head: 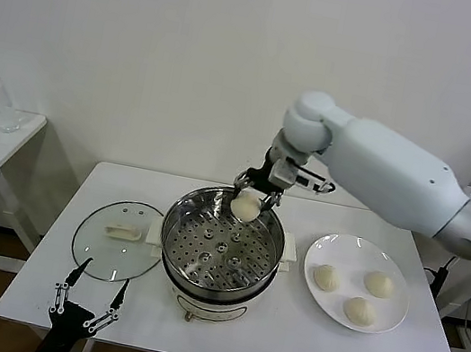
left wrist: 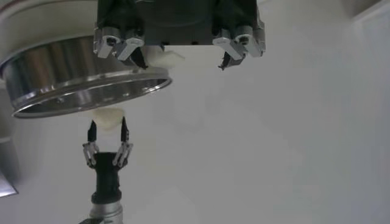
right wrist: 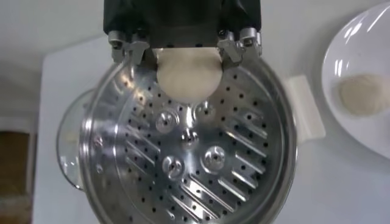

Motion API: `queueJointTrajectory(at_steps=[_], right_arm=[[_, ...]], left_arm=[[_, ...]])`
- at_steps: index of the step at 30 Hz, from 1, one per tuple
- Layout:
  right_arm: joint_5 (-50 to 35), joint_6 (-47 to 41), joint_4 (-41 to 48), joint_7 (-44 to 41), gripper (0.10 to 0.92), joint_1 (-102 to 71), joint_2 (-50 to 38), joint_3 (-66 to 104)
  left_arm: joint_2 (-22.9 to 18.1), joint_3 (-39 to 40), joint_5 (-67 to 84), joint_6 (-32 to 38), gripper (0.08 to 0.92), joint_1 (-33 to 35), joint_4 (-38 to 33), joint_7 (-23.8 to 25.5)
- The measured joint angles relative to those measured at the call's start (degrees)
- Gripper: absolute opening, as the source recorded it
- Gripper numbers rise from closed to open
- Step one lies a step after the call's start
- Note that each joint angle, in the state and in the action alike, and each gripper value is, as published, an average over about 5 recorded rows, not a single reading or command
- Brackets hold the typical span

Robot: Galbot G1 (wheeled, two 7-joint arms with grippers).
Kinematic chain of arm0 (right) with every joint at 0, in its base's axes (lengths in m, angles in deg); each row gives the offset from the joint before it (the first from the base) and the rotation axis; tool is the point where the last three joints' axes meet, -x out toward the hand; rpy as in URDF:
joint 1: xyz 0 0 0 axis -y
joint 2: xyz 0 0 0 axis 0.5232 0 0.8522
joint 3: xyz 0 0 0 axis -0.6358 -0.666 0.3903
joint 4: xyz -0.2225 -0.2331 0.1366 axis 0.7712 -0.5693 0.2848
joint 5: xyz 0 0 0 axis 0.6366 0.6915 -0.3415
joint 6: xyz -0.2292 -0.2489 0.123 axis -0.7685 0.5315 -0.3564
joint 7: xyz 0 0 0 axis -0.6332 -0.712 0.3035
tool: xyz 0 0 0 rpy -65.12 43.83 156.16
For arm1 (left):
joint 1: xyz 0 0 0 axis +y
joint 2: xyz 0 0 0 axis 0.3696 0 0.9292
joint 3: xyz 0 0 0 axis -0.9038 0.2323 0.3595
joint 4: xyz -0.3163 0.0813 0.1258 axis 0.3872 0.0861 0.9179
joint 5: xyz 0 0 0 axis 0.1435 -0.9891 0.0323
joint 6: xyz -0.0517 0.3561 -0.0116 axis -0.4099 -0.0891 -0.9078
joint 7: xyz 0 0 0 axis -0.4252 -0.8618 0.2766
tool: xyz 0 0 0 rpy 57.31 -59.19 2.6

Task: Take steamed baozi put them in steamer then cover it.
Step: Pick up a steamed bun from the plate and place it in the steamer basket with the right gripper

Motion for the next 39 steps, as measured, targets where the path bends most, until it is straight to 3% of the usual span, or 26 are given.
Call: queueJointTrajectory(at_steps=[26,32,39], right_arm=[[4.8,-2.4,10.6,-0.5,0.74,-4.7,9.5,-0.1],[4.5,-2.7,11.3,-0.4,0.815,-4.6,10.6,-0.3],[1.3,-4.2,8.1,-1.6,0.823,-2.7,8.2,0.0]], left_arm=[[-0.3,0.2,-0.1,1.1,0.823,0.1,0.6,-0.2],[-0.3,0.1,-0.1,1.2,0.823,-0.1,0.7,-0.2],[-0.3,-0.3,-0.1,1.3,0.823,-0.2,0.8,-0.2]])
